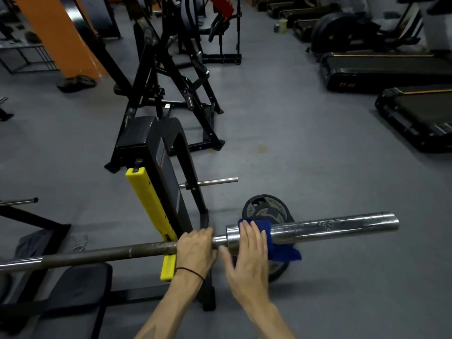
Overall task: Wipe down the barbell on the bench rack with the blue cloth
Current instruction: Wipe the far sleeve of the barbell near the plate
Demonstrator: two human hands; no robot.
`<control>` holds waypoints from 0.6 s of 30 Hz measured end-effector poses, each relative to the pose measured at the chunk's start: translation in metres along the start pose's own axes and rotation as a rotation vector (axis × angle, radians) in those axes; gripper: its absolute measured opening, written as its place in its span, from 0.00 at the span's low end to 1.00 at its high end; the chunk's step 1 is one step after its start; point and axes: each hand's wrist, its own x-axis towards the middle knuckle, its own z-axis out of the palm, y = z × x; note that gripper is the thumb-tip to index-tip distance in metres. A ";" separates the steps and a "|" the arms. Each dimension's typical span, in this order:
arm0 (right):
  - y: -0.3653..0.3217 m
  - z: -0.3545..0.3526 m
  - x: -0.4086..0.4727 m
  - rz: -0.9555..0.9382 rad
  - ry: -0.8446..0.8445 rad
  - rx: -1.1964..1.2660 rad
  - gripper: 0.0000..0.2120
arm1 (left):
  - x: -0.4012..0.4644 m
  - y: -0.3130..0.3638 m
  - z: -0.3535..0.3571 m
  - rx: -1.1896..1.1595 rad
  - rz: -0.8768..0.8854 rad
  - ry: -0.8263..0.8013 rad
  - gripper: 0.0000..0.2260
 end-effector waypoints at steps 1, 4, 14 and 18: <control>0.002 -0.002 -0.001 -0.075 -0.039 -0.027 0.33 | -0.001 0.000 0.001 -0.007 -0.003 0.006 0.20; 0.052 -0.033 0.011 -0.275 -0.023 -0.181 0.29 | -0.002 -0.001 0.002 -0.015 -0.005 0.025 0.19; 0.019 -0.011 -0.004 -0.164 -0.076 0.009 0.34 | -0.015 0.002 0.020 -0.003 0.177 0.240 0.23; 0.085 -0.047 0.006 -0.188 0.054 -0.078 0.31 | -0.023 0.003 0.022 -0.087 0.195 0.283 0.35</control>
